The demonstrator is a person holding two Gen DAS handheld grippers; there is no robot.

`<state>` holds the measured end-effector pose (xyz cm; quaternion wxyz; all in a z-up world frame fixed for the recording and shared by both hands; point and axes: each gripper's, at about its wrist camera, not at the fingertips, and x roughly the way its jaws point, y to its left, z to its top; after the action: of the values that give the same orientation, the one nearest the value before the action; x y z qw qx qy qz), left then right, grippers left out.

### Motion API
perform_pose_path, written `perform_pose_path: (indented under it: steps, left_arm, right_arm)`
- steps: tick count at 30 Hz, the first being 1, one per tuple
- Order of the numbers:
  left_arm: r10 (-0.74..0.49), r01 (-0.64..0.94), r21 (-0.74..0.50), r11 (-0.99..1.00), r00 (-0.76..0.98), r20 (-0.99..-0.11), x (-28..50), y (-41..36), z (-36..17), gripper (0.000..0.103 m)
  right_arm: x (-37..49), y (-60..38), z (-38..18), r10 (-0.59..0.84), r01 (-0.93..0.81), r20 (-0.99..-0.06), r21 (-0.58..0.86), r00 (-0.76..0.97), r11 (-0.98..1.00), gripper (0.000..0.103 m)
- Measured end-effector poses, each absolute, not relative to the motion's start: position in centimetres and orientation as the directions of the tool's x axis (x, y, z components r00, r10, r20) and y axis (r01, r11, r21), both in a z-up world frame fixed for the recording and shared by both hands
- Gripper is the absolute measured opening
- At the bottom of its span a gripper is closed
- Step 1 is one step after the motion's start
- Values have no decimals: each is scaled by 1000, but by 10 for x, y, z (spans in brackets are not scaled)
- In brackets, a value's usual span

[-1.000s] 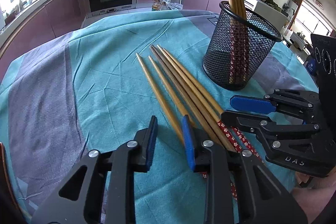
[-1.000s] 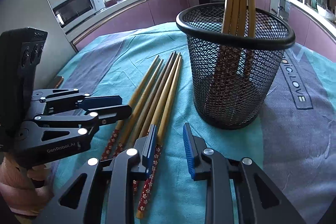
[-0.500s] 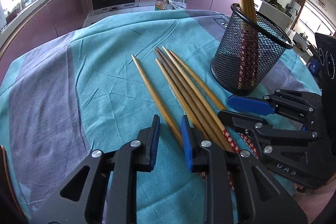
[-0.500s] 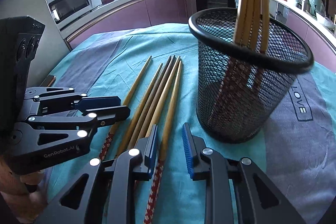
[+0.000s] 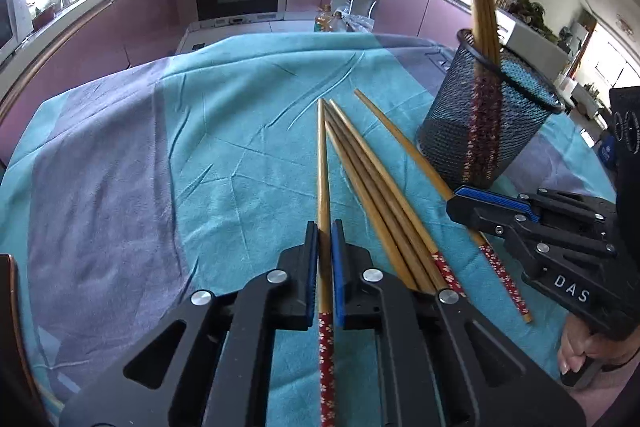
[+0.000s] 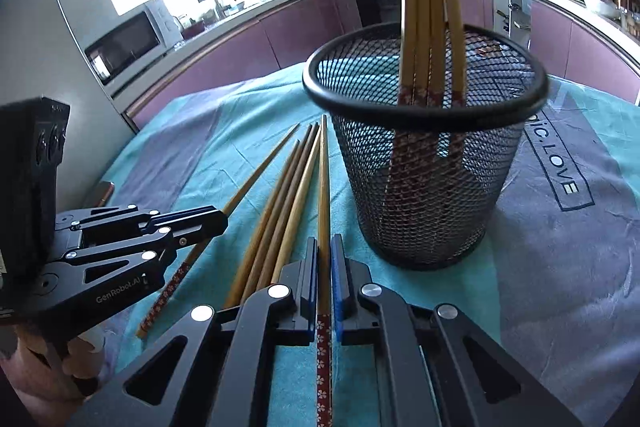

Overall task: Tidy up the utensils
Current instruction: 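Close the left gripper on a chopstick while the right gripper grasps another, then lift both chopsticks upright and carry them over the black mesh holder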

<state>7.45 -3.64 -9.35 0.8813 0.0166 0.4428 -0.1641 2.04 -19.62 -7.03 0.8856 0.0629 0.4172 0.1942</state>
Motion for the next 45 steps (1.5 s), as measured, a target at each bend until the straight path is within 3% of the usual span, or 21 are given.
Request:
perform_pose_path:
  steps: [6,24,45]
  left_arm:
    - [-323,351,-143,925,530,-784,64,-37,-91,8]
    - [-361,407,-170,897,457,-813,85,-48,-109,11]
    - [-363,387,-165,907,522,-772,77,-52,-87,7]
  right_arm:
    - [11,-189,-66,448,-380,-711,268,542,885,6]
    - [26,-171,-77,379,-411,-787,176,487,894,9]
    - [13,-190,-53,428,-421,-724,207,542,883,6]
